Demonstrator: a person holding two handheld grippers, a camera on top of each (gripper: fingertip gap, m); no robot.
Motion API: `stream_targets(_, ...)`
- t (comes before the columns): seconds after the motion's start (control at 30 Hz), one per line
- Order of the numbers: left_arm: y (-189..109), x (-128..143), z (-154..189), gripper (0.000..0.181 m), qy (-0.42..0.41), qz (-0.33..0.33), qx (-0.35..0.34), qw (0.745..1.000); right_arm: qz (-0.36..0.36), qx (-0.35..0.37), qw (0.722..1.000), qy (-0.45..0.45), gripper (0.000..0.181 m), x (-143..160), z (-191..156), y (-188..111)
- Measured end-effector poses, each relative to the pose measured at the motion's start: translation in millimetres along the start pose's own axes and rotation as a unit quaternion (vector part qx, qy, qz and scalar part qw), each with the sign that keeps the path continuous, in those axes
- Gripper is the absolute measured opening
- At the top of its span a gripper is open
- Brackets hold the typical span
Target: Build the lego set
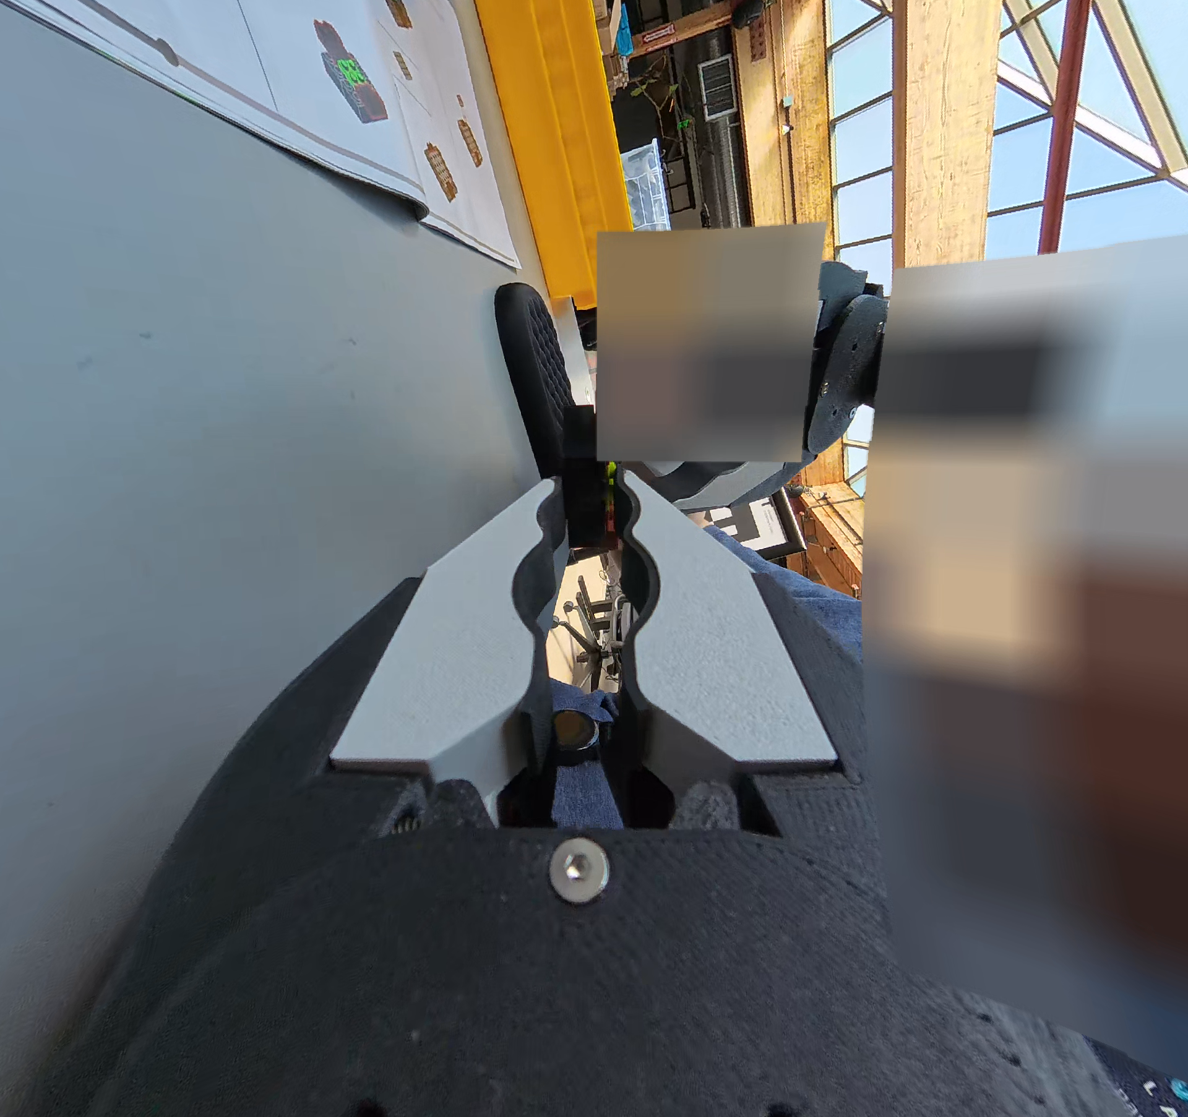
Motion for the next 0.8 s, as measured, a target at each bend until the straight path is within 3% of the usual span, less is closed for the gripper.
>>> stream_targets(0.3, 1, 1, 6, 0.012, 0.038, -0.016, 0.000, 0.999, -0.034, -0.011, 0.999, -0.024, 0.046, -6, 2, -2)
stream_targets(0.47, -1, 1, 6, 0.012, 0.016, 0.001, 0.024, 1.000, -0.050, -0.005, 0.998, -0.043, 0.046, -10, 2, -2)
stream_targets(0.8, 1, 1, 1, 0.013, 0.021, -0.001, 0.006, 1.000, -0.116, -0.005, 0.990, -0.074, 0.046, -11, 1, 3)
Point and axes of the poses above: each gripper's, where its closed fingertips meet, y out along the fingers, x out of its underside, z = x × y across the jaws, the point moved 5 cm from there along -y, back along the fingers, and after that the axes turned 10 degrees about x, right-handed, at the moved point
